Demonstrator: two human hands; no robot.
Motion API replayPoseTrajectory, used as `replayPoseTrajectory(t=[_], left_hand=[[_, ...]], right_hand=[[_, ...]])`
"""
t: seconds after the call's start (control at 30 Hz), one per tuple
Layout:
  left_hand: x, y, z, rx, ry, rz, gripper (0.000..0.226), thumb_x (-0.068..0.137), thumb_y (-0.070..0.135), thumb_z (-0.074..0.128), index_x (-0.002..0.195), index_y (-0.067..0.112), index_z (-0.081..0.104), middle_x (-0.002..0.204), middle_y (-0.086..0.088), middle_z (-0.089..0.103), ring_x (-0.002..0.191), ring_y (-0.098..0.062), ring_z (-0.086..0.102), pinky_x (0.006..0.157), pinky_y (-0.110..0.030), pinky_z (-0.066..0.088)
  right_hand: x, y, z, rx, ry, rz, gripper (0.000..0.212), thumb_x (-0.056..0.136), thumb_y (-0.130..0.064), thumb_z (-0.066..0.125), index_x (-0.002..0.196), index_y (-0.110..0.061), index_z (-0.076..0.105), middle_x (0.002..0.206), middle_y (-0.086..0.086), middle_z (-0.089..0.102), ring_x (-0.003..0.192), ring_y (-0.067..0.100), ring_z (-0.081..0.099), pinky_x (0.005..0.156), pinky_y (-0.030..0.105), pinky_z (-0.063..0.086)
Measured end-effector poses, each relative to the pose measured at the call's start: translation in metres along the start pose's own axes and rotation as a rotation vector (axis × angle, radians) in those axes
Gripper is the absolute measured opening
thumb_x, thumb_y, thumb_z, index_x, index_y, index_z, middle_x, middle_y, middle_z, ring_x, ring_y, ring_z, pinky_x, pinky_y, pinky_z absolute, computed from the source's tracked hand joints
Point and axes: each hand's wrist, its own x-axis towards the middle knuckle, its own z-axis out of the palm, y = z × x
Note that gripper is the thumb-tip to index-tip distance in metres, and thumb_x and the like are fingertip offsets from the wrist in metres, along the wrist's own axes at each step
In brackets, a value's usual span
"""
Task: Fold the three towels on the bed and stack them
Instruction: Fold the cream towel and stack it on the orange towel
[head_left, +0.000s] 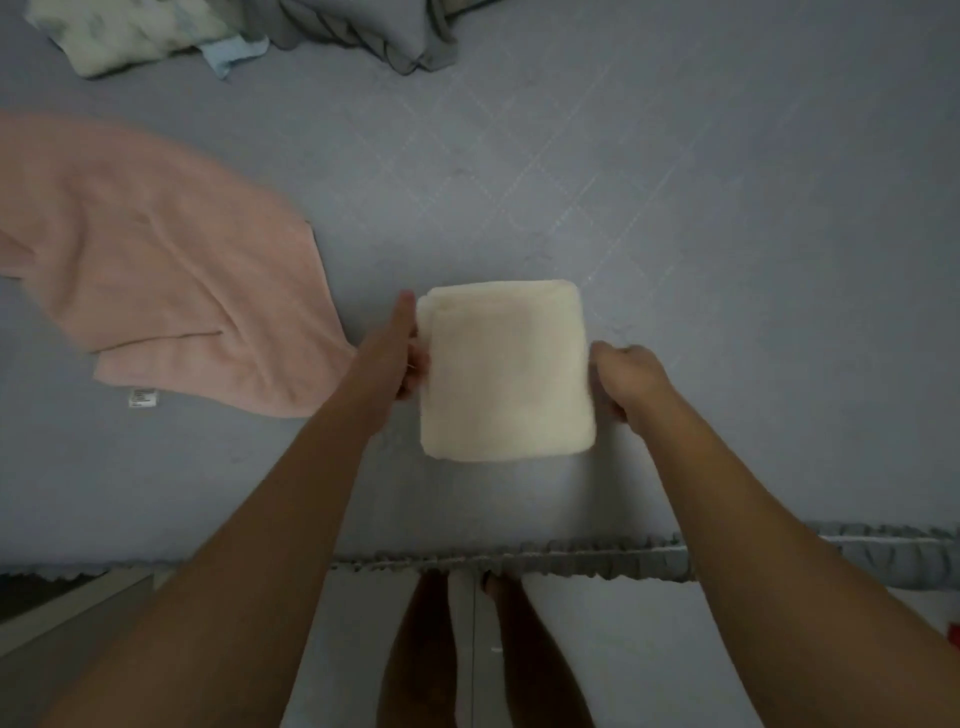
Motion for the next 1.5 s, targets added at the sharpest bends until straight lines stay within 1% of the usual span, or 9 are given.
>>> replayPoseTrajectory(t=[0.2,0.47,0.63,0.73,0.87,1.0,1.13,1.3,1.5], left_hand=[[0.020,-0.034,0.004,0.232,0.047,0.184,0.030,0.090,0.031,0.068,0.115,0.014,0.068,0.104,-0.006,0.072,0.093,-0.022,0.067,0.080,-0.035,0.054],[0.024,-0.020,0.027,0.277,0.345,0.446,0.031,0.090,0.034,0.063,0.119,0.024,0.059,0.078,0.014,0.061,0.065,0.006,0.056,0.059,-0.008,0.041],[0.037,-0.023,0.037,0.544,0.313,0.425,0.043,0.089,0.031,0.065,0.126,0.016,0.052,0.121,-0.008,0.051,0.103,-0.025,0.057,0.091,-0.036,0.047],[0.045,-0.020,0.034,0.609,0.291,0.463,0.038,0.084,0.041,0.070,0.112,0.016,0.061,0.115,-0.005,0.048,0.099,-0.024,0.054,0.088,-0.032,0.044],[0.057,-0.009,0.031,0.581,0.267,0.345,0.025,0.086,0.037,0.069,0.099,0.017,0.062,0.094,-0.004,0.058,0.076,-0.015,0.050,0.070,-0.029,0.040],[0.059,0.002,0.032,0.478,0.381,0.585,0.010,0.091,0.029,0.060,0.088,0.023,0.053,0.082,-0.001,0.055,0.069,-0.009,0.047,0.067,-0.024,0.039],[0.072,0.002,0.045,0.398,0.474,0.538,0.014,0.095,0.033,0.053,0.087,0.022,0.049,0.069,0.012,0.053,0.063,0.005,0.050,0.060,-0.016,0.033],[0.095,-0.008,0.058,0.523,0.472,0.255,0.022,0.098,0.035,0.049,0.096,0.014,0.054,0.095,-0.007,0.061,0.089,-0.028,0.057,0.074,-0.032,0.037],[0.056,-0.012,0.066,0.724,0.566,0.666,0.050,0.098,0.026,0.041,0.145,0.010,0.040,0.156,-0.016,0.032,0.143,-0.030,0.032,0.110,-0.040,0.025]], right_hand=[[0.005,0.003,0.028,-0.038,0.059,-0.445,0.024,0.090,-0.049,0.055,0.099,-0.026,0.052,0.084,-0.019,0.055,0.074,-0.002,0.053,0.059,0.013,0.035],[0.016,0.004,0.018,0.129,0.279,-0.455,0.027,0.087,-0.048,0.062,0.080,-0.025,0.050,0.072,-0.012,0.054,0.063,-0.002,0.053,0.050,0.007,0.034],[0.032,-0.001,0.018,0.024,0.192,-0.536,0.051,0.086,-0.035,0.067,0.131,-0.020,0.048,0.125,0.003,0.046,0.102,0.010,0.054,0.092,0.023,0.045],[0.034,-0.009,0.010,0.024,0.163,-0.736,0.040,0.090,-0.025,0.060,0.130,-0.022,0.054,0.126,0.000,0.043,0.095,-0.009,0.047,0.091,0.012,0.042],[0.037,-0.020,0.004,-0.088,0.100,-0.800,0.019,0.090,-0.016,0.061,0.109,-0.013,0.060,0.107,-0.001,0.051,0.100,0.012,0.049,0.086,0.022,0.039],[0.043,-0.033,-0.001,-0.141,0.188,-0.893,0.008,0.089,-0.020,0.060,0.094,-0.014,0.057,0.095,-0.003,0.048,0.082,0.007,0.044,0.071,0.014,0.030],[0.061,-0.039,0.016,-0.224,0.268,-0.648,0.014,0.093,-0.032,0.055,0.099,-0.020,0.055,0.105,0.004,0.051,0.085,0.019,0.052,0.070,0.026,0.031],[0.064,-0.044,0.045,-0.215,0.371,-0.478,0.024,0.098,-0.028,0.047,0.116,-0.015,0.053,0.123,0.012,0.051,0.111,0.034,0.052,0.083,0.037,0.038],[0.022,-0.023,0.062,-0.613,0.463,-0.934,0.065,0.094,-0.026,0.037,0.153,-0.003,0.021,0.162,0.017,0.017,0.150,0.034,0.011,0.120,0.049,0.003]])
